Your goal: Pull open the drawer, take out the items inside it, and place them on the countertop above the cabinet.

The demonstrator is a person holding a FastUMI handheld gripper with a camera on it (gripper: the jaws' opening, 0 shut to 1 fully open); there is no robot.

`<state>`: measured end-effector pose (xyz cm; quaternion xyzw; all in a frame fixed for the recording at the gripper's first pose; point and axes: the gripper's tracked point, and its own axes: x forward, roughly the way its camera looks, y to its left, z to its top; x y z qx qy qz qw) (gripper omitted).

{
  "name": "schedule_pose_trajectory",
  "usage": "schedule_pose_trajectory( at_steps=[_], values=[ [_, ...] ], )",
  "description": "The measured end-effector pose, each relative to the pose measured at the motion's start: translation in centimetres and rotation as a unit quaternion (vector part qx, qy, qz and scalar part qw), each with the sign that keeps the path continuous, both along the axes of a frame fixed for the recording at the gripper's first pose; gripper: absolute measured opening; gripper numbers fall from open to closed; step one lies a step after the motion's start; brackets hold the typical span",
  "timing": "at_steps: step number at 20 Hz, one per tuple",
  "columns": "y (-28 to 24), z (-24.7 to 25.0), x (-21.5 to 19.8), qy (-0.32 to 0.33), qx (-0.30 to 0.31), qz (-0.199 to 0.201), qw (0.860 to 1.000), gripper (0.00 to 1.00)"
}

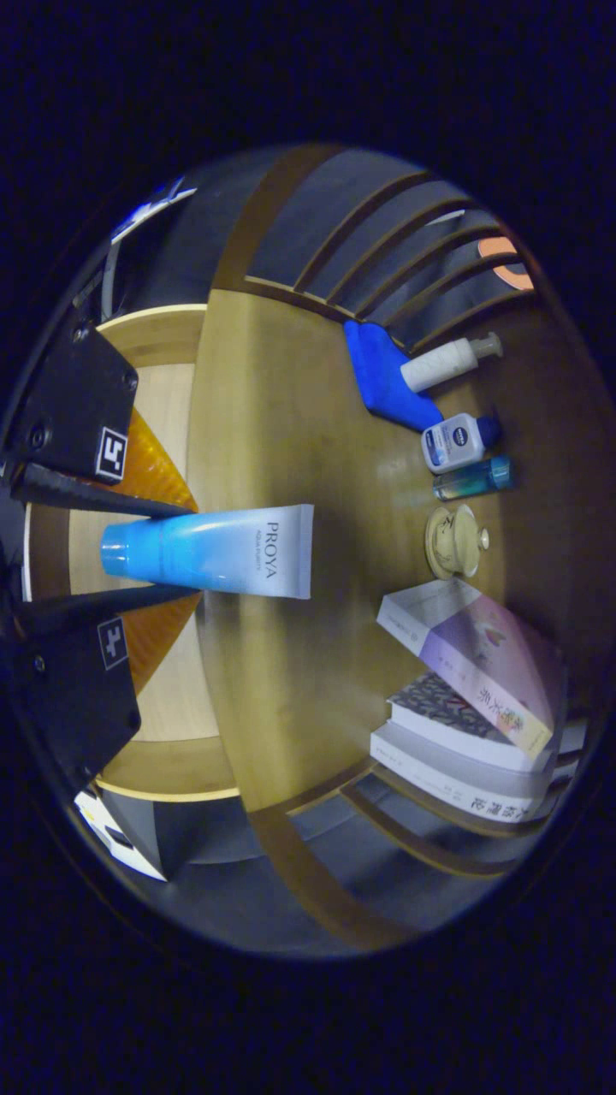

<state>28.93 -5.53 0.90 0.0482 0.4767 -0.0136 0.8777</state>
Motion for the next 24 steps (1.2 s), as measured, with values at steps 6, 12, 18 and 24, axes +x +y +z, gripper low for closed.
schedule_pose_trajectory(
  at_steps=[6, 12, 18, 24],
  values=[
    [0.2, -0.3, 3.8, -0.025, -0.010, 0.019, 0.999, 0.45],
    [0.2, -1.6, 5.6, -0.039, 0.006, 0.001, 0.999, 0.45],
    [0.4, -2.4, 6.4, -0.055, 0.031, -0.004, 0.998, 0.47],
    [-0.2, -2.0, 6.0, -0.085, 0.028, -0.022, 0.996, 0.62]
  ],
)
